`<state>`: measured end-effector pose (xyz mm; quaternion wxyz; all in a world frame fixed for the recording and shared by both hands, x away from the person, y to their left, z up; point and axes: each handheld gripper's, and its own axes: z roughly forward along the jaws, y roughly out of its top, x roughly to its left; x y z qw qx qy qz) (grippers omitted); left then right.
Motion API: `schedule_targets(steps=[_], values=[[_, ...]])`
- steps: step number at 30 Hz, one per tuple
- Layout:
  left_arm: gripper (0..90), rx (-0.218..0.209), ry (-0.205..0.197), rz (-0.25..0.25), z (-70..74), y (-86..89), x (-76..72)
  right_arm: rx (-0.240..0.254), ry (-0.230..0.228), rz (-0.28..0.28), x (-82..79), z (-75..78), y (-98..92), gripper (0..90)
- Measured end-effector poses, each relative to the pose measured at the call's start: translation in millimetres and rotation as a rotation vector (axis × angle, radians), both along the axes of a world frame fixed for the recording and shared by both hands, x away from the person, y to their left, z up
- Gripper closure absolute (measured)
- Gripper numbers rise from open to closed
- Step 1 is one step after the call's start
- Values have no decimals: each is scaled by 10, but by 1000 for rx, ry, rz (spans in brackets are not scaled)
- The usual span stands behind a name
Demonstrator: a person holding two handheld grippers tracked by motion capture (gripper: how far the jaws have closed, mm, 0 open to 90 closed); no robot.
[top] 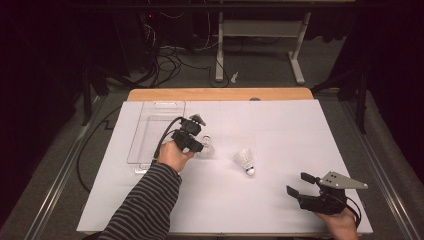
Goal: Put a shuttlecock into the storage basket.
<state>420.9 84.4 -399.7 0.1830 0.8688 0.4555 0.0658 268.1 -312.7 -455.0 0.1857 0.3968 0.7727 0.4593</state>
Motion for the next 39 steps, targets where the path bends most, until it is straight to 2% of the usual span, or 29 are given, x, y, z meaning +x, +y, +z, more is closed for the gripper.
schedule_targets(steps=[11,29,39], values=[[727,-2,-1,3,-28,5,24,0,2,-1,1,-1,-2,269],[815,18,-2,-5,-52,-3,45,-2,5,-1,2,-3,-6,269],[870,3,2,-10,-58,19,59,-2,6,-2,1,-4,-3,268]])
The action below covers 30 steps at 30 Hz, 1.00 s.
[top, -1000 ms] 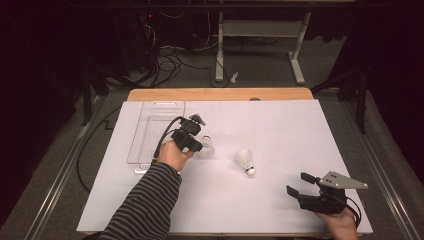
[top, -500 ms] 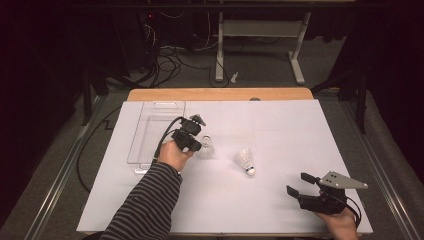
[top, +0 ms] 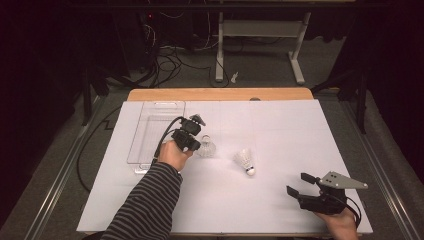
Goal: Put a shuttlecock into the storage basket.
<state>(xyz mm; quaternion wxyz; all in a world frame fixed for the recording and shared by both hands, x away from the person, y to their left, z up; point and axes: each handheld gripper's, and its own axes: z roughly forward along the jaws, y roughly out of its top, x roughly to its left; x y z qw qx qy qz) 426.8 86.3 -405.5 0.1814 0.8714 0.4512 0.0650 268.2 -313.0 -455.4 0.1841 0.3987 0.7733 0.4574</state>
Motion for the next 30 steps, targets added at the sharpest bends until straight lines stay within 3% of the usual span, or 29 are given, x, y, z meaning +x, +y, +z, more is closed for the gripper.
schedule_targets(steps=[30], values=[[898,-46,-10,-17,70,67,-37,2,-1,-3,-1,0,-8,269]])
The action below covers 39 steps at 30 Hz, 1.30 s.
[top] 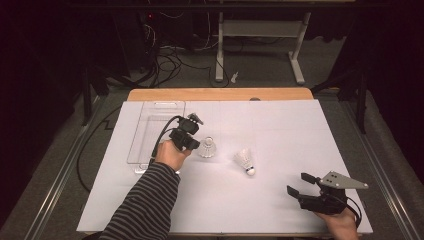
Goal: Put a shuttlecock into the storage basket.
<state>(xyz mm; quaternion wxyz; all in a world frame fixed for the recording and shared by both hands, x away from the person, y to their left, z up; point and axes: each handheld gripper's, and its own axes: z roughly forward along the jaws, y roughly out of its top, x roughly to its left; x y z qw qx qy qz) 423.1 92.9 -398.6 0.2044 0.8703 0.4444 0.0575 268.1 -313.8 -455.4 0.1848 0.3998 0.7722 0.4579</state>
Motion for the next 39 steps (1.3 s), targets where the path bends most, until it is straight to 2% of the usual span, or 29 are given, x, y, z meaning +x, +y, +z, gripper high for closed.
schedule_targets(steps=[39], values=[[898,-63,-62,-45,261,129,-238,4,-1,-6,-5,4,-4,269]])
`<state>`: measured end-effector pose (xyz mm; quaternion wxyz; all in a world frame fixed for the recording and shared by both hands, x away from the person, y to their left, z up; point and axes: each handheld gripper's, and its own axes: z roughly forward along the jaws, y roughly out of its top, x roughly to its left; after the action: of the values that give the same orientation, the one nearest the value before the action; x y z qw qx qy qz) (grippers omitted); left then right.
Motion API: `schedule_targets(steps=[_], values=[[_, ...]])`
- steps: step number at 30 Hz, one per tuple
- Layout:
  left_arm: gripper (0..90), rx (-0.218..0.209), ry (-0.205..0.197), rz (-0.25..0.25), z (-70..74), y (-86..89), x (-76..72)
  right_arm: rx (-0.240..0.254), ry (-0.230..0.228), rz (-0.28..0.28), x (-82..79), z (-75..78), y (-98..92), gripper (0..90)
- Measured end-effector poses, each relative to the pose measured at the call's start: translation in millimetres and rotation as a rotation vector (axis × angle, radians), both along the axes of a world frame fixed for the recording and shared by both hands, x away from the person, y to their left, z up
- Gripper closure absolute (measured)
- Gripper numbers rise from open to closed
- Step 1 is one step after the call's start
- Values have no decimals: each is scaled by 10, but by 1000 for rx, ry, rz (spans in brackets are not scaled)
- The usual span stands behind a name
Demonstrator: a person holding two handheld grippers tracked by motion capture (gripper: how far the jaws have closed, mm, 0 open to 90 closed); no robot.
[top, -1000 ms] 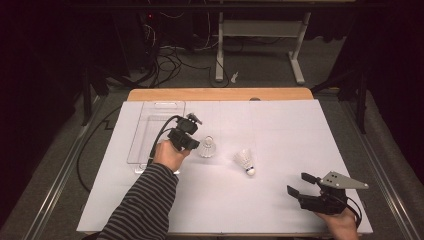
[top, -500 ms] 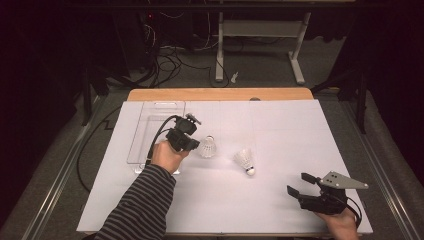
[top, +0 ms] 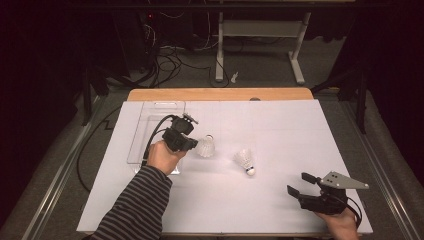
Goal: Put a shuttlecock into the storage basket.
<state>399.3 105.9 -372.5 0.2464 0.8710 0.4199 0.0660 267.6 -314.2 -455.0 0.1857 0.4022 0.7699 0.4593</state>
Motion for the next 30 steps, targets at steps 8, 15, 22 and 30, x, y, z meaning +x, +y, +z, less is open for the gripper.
schedule_targets(steps=[8,15,22,30], values=[[898,-10,-6,-5,29,13,-32,0,0,0,-1,0,0,269],[898,-10,-10,-8,47,33,-59,-2,0,2,0,-1,1,269],[898,-16,-15,-6,68,57,-79,-3,1,2,0,-2,2,269],[898,-21,-17,-1,88,96,-88,-4,1,4,1,-3,3,269]])
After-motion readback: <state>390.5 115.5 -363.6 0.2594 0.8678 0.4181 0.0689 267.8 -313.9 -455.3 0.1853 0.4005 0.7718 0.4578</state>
